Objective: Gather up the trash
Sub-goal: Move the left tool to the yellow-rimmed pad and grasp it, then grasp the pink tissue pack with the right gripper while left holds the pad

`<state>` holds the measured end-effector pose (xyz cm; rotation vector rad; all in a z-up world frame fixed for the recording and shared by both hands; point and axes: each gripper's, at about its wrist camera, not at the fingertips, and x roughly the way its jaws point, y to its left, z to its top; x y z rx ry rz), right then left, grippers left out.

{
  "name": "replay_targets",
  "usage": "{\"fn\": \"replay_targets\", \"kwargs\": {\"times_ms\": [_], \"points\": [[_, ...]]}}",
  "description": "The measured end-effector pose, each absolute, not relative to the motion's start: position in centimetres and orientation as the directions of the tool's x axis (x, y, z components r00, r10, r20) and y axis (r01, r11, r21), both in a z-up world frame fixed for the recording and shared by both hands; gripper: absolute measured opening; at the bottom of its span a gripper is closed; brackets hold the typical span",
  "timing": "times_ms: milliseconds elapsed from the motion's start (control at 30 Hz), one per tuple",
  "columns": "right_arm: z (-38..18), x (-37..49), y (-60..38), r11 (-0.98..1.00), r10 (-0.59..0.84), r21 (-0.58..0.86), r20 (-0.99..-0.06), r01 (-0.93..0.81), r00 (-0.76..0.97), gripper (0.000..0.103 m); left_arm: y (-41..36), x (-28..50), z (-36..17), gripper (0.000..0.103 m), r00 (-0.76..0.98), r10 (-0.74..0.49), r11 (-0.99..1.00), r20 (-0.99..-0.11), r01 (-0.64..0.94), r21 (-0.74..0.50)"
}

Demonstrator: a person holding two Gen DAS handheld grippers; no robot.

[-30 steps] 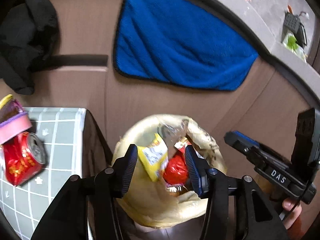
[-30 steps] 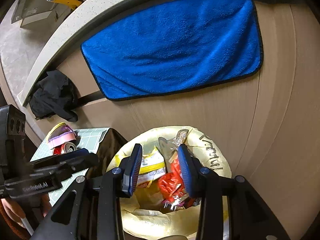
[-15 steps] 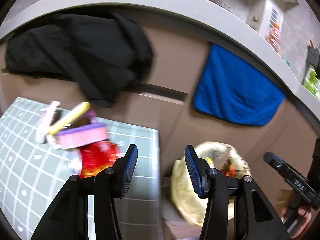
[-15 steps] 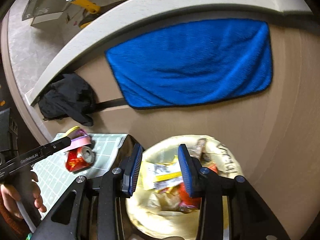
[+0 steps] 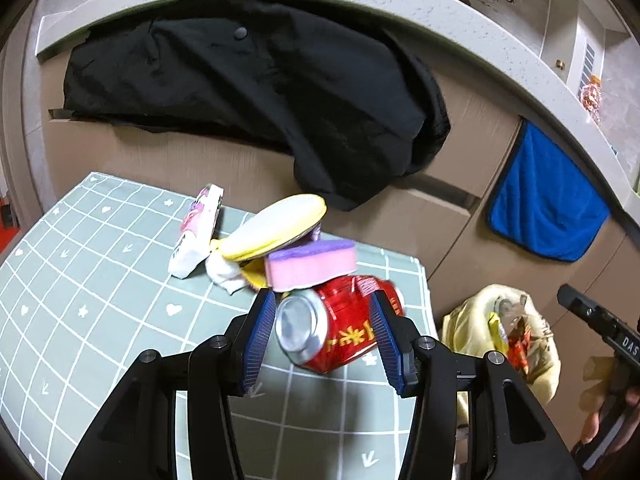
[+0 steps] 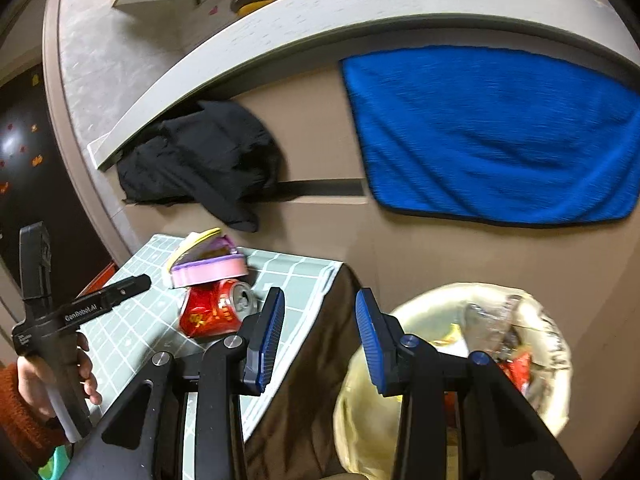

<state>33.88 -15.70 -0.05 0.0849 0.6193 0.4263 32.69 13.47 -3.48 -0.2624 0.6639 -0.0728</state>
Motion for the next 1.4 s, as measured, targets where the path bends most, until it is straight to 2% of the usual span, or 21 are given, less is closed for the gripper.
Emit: {"fn": "replay_targets", "kwargs": {"times_ms": [133, 333, 533, 633, 700, 767, 833, 933, 1233, 1400], "points": [[-0.6, 34.3, -14.7, 0.907, 0.415, 0.197, -0.563, -0.372, 0.714, 0.035, 13.5, 33.5, -3.9, 0.05, 0.773, -0.178, 0.966, -0.609, 0.019, -0.258], [-1.5, 35.1, -14.5, 0.909, 0.411, 0.206, -0.588, -0.362, 0.697, 0.035, 14.3, 35.9, -3.5, 0.05, 0.791, -0.13, 0.979, -0.598, 0.008, -0.203], [-2.7, 35.8, -13.9, 0.908, 0.413, 0.214, -0.61, -0.361, 0.676, 0.035, 12.6, 40.5, -3.9, 0.05, 0.767, -0.048, 0.998, -0.639, 0.063, 0.001], [-3.0, 36.2, -13.7, 0.908, 0.41, 0.21, -0.62, -0.361, 0.669, 0.035, 12.2, 42.8, -5.3, 0.05, 0.728, -0.022, 0.997, -0.685, 0.07, 0.042], [-3.0, 36.2, -13.4, 0.912, 0.401, 0.198, -0.623, -0.36, 0.672, 0.035, 12.3, 43.6, -5.9, 0.049, 0.716, -0.019, 0.998, -0.698, 0.06, 0.035], [-2.8, 36.2, -12.9, 0.912, 0.395, 0.18, -0.622, -0.368, 0.676, 0.035, 12.7, 44.4, -6.3, 0.042, 0.702, -0.01, 0.999, -0.712, 0.034, 0.019], [-2.6, 36.2, -12.3, 0.912, 0.391, 0.161, -0.619, -0.378, 0.681, 0.035, 13.2, 44.6, -6.5, 0.028, 0.693, 0.003, 1.0, -0.721, 0.007, 0.011], [-2.2, 36.3, -11.2, 0.905, 0.399, 0.142, -0.615, -0.401, 0.681, 0.035, 14.3, 43.9, -6.2, 0.02, 0.698, 0.027, 1.0, -0.716, -0.029, 0.009], [-1.2, 36.2, -6.0, 0.863, 0.44, 0.079, -0.604, -0.499, 0.665, 0.035, 20.5, 35.1, -3.0, 0.015, 0.731, -0.02, 0.978, -0.682, -0.126, -0.164], [-0.6, 35.6, -2.5, 0.838, 0.465, 0.06, -0.601, -0.543, 0.65, 0.035, 23.9, 30.1, -2.9, 0.015, 0.738, -0.006, 0.961, -0.674, -0.182, -0.208]]}}
